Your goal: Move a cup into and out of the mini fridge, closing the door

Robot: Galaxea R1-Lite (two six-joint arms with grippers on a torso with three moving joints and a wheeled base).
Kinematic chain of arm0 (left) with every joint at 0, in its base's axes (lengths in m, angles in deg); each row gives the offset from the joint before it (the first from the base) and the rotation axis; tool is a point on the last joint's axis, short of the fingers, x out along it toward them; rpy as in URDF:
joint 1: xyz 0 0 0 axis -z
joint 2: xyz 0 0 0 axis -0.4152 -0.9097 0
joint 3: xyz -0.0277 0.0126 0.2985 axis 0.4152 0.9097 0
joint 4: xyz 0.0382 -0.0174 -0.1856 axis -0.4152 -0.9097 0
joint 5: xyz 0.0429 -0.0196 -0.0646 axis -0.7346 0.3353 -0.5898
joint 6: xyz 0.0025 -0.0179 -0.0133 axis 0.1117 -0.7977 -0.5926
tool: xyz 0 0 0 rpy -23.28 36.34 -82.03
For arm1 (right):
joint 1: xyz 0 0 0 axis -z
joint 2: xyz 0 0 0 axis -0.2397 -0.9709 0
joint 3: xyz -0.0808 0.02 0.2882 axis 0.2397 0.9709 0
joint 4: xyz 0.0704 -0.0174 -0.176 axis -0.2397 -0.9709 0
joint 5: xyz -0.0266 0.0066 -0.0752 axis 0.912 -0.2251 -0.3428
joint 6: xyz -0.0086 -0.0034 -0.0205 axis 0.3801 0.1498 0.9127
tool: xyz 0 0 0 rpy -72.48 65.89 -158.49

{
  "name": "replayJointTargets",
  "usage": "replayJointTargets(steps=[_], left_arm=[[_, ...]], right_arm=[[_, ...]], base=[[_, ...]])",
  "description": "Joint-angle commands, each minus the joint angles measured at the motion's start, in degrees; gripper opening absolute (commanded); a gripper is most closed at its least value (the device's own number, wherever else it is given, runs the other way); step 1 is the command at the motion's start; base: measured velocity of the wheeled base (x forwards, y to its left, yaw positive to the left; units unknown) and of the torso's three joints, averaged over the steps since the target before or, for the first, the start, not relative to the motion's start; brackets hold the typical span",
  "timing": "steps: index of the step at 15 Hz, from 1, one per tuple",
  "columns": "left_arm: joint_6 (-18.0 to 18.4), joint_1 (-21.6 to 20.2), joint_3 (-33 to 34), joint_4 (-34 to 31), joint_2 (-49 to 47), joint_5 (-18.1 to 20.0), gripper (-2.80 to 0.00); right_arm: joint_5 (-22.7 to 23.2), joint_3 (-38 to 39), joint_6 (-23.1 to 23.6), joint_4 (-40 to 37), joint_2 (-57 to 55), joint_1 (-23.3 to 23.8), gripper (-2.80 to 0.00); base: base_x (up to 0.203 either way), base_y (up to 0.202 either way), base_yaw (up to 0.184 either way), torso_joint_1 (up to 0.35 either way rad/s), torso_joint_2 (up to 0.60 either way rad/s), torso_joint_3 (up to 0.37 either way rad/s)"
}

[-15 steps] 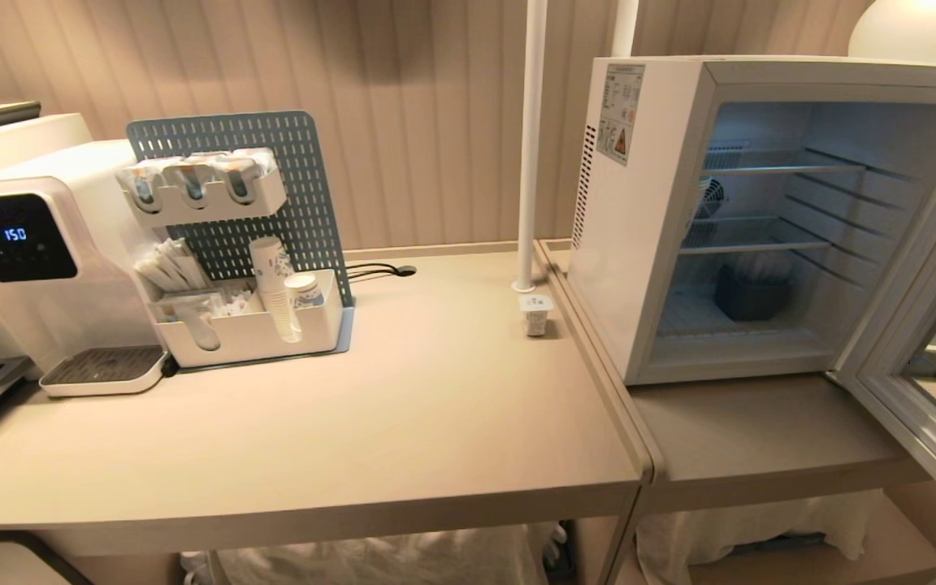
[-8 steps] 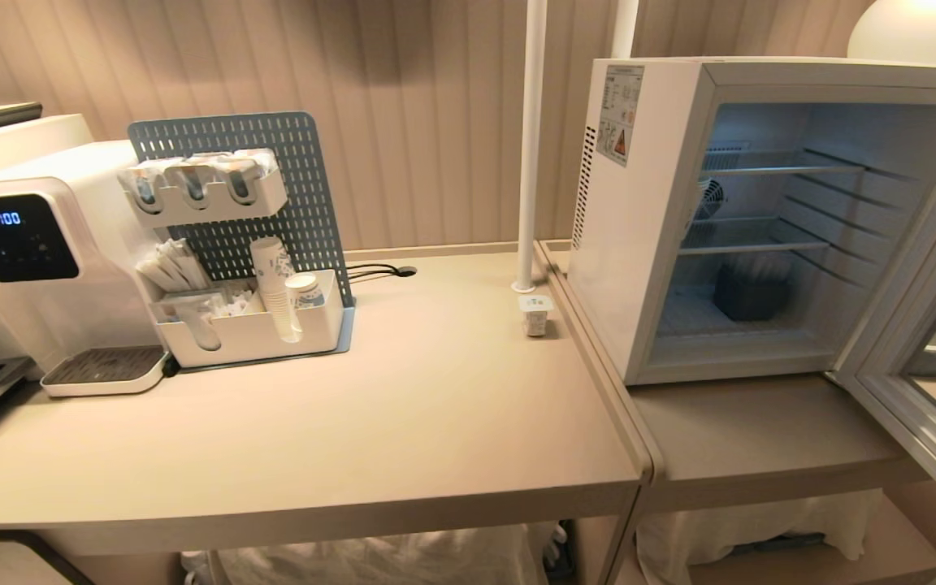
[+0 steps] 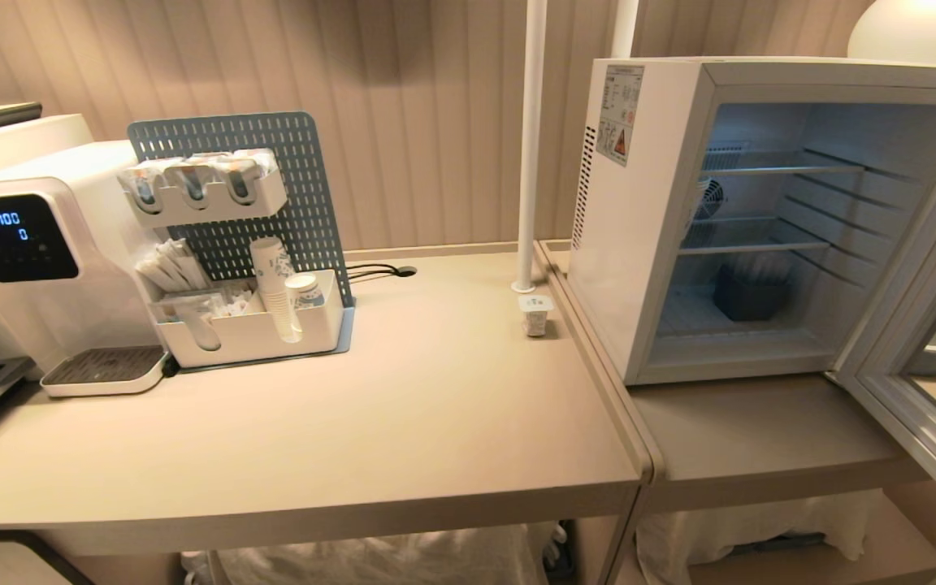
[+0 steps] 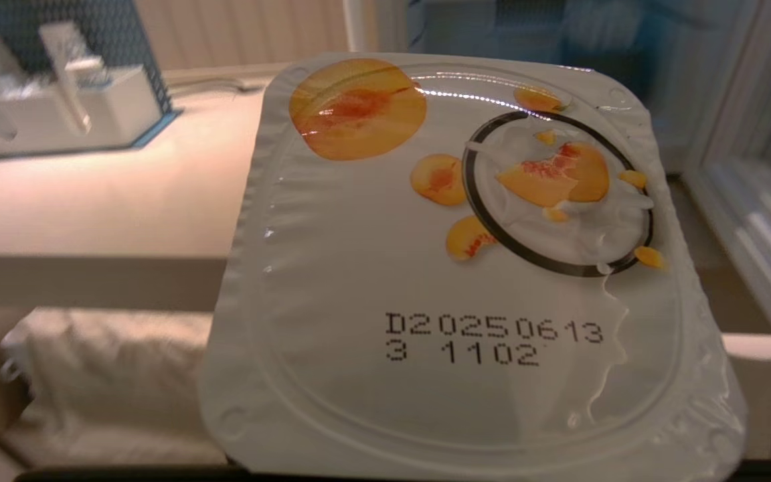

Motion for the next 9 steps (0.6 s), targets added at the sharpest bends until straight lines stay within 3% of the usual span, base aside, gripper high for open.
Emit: replayJointTargets(steps=[1, 2, 3, 9], left_arm=[[0.0, 0.0, 0.1, 0.0, -0.1, 0.0, -2.8], [0.0, 0.0, 0.1, 0.0, 0.0, 0.0, -2.8], [0.1, 0.0, 0.1, 0.0, 0.0, 0.0, -2.8], [0.0, 0.0, 0.1, 0.1, -0.1, 0.0, -2.8]], right_arm=[[-5.4, 2.2, 0.4, 1.3, 0.1, 0.0, -2.8], [-9.6, 2.5, 2.1, -1.2, 0.1, 0.0, -2.8], [-10.4, 2.5, 3.7, -3.8, 0.0, 0.0, -2.8], [-8.9, 2.1, 4.7, -6.1, 0.0, 0.0, -2.8]], base=[[0.0, 0.0, 0.0, 0.0, 0.0, 0.0], [0.0, 0.0, 0.0, 0.0, 0.0, 0.0], [0.0, 0.0, 0.0, 0.0, 0.0, 0.0], [0.0, 0.0, 0.0, 0.0, 0.0, 0.0]])
